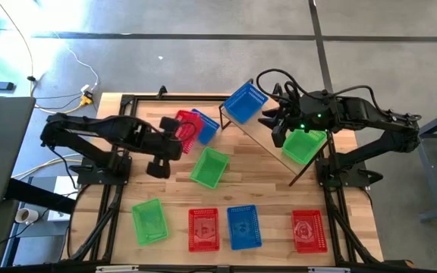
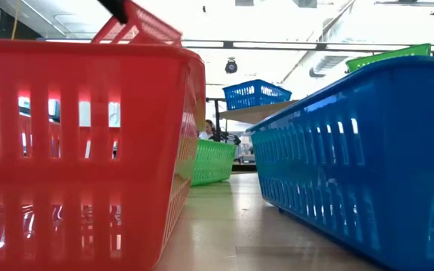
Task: Stack baskets on shelf by color
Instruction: Put the top red basket on the shelf
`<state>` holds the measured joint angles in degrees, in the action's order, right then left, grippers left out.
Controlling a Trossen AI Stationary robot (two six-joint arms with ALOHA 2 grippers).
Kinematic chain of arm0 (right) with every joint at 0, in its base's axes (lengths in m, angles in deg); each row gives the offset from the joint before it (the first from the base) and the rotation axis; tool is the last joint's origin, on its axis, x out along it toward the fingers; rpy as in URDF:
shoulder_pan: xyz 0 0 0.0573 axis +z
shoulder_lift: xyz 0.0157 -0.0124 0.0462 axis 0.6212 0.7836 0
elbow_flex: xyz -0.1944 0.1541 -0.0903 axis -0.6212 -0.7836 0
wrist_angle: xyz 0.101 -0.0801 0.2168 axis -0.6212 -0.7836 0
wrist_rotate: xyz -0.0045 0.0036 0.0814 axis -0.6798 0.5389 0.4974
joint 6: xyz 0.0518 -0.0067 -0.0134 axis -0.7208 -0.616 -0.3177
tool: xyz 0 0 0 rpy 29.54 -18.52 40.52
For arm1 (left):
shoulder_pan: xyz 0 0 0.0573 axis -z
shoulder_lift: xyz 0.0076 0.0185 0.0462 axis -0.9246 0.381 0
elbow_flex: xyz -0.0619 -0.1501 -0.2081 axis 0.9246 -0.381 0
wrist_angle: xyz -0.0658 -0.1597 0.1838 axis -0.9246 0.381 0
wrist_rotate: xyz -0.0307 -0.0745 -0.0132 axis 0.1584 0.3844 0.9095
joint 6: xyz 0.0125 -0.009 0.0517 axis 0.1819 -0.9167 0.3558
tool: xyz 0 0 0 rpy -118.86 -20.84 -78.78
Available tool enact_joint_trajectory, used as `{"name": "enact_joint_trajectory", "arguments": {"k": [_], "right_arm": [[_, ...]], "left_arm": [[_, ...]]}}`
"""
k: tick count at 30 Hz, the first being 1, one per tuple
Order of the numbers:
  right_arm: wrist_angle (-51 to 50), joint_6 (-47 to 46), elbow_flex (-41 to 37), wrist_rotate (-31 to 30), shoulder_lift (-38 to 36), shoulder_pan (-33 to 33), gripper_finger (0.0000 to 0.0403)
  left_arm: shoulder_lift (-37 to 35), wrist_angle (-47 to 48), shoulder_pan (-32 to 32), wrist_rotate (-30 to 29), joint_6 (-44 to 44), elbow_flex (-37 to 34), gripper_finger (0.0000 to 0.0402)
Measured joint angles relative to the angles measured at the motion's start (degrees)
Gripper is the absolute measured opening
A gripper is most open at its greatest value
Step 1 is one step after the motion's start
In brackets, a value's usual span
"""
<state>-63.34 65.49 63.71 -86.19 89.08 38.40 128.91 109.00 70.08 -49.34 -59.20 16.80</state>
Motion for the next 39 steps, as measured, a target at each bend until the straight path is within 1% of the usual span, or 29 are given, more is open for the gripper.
{"name": "enact_joint_trajectory", "arguments": {"k": [3, 6, 9, 14, 20, 23, 27, 34, 39], "right_arm": [[0.1, -0.1, 0.0, -1.5, 0.0, 0.0, 0.0155], [1.2, -0.4, 0.0, -1.3, 0.0, -1.1, 0.0168], [1.3, -1.1, 0.0, 0.4, 0.0, -2.9, 0.0168], [1.2, -1.1, 0.0, 4.5, 0.0, -5.8, 0.0161], [-2.2, -3.8, 0.0, 7.2, 1.6, -7.2, 0.0154], [-4.4, -6.0, 0.0, 7.8, 3.2, -7.2, 0.0154], [-4.6, -8.3, 0.0, 9.9, 5.5, -6.4, 0.0154], [-5.1, -14.6, 0.0, 9.8, 9.8, -4.4, 0.0154], [-5.0, -16.4, 0.0, 9.8, 13.3, -2.6, 0.0154]], "left_arm": [[3.7, -0.1, 1.2, -2.6, 3.7, 3.7, 0.0001], [7.1, 0.1, 1.9, -4.9, 8.0, 6.6, 0.0001], [10.2, 0.1, 2.5, -6.5, 12.9, 9.3, 0.0001], [15.3, 0.5, 3.8, -10.7, 21.2, 13.3, 0.0001], [19.4, 0.5, 5.2, -15.7, 30.3, 14.8, 0.0001], [21.0, 0.5, 5.6, -16.3, 32.3, 14.8, 0.0001], [22.3, 0.7, 6.1, -15.8, 34.2, 14.8, 0.0001], [23.6, 0.6, 7.0, -16.4, 38.0, 14.8, 0.0001], [23.6, 0.0, 7.1, -16.4, 39.6, 14.8, 0.0001]]}}
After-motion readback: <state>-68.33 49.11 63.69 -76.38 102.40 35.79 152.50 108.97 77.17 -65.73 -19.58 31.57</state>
